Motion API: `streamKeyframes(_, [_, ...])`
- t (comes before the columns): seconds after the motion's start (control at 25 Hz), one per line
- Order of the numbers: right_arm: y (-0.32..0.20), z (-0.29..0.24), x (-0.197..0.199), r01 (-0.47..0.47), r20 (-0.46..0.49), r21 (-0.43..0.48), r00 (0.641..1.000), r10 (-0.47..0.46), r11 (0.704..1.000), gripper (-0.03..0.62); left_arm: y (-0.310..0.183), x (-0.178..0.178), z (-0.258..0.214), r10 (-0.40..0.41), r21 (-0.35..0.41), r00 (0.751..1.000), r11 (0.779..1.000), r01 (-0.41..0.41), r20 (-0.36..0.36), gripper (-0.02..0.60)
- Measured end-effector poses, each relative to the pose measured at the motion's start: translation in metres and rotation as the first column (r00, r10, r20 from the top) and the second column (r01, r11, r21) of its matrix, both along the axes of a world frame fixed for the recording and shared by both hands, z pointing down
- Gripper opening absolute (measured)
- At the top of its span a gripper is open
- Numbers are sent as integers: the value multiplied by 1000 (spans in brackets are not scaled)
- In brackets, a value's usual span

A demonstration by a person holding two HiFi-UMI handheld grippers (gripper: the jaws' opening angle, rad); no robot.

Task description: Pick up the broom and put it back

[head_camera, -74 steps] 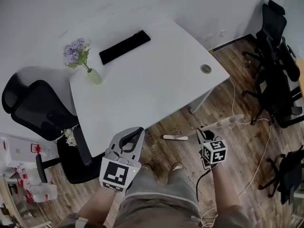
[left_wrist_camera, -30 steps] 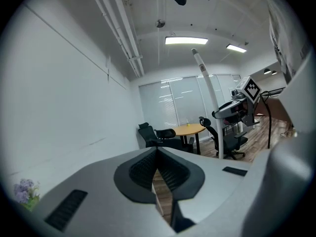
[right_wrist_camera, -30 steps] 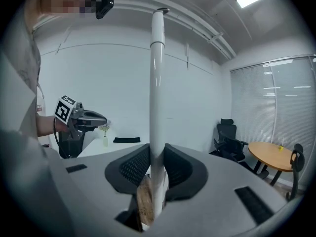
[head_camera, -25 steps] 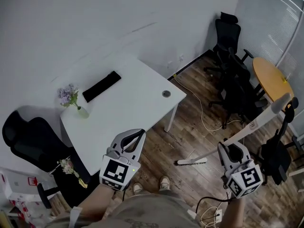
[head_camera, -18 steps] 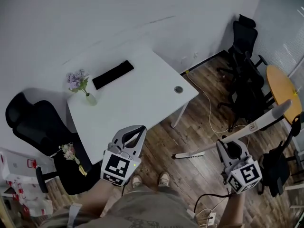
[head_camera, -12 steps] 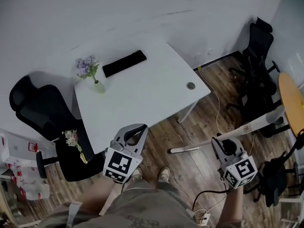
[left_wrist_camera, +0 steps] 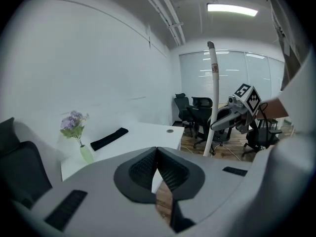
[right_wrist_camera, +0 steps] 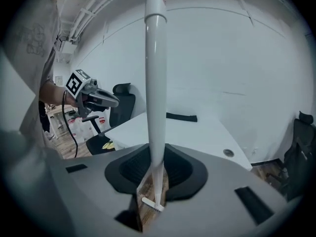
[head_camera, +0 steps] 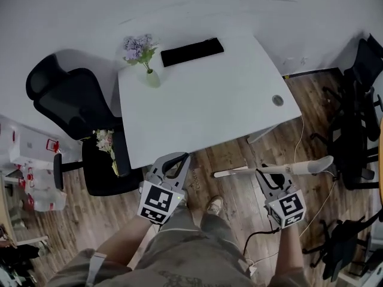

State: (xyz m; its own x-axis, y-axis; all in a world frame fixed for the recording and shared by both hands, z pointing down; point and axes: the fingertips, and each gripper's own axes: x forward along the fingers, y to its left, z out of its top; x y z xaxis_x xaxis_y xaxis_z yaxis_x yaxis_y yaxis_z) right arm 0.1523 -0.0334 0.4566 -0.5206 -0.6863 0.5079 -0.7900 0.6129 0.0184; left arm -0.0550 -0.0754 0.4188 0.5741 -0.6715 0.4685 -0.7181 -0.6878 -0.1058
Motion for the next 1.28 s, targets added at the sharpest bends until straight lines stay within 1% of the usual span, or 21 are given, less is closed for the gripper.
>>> streamKeyframes(0.12, [-8,35,-12,41,-10,-25,999,-41,999,106,0,-12,18,-36,-13,999,999,36,10,15])
streamKeyframes(0.24, [-16,70,-25,49,13,-61,999,-49,997,106,-2,-23,39,-66,-27,998,997,67,24,15])
streamKeyframes(0.36, [-21,113,-33,56,5,-94,998,-56,994,104,-3,-33,61,-94,-39,995,995,95,22,17])
streamKeyframes(0.6, [-24,197,-37,23,-23,-137,999,-27,990,104,-6,-40,105,-95,-42,995,994,97,38,15])
streamKeyframes(0.76, [-19,244,-40,31,-55,-164,998,-40,986,104,-9,-46,133,-102,-49,993,993,105,56,15])
streamKeyframes(0.88, [-18,269,-43,42,-77,-180,995,-57,983,106,-11,-51,143,-114,-49,992,992,117,51,17])
streamKeyframes(1.08, [-25,303,-47,30,-95,-197,994,-50,980,104,-15,-58,150,-119,-52,992,991,122,51,16])
streamKeyframes(1.28, [-42,311,-54,35,-61,-191,997,-48,981,106,-20,-59,149,-126,-62,991,990,129,48,17])
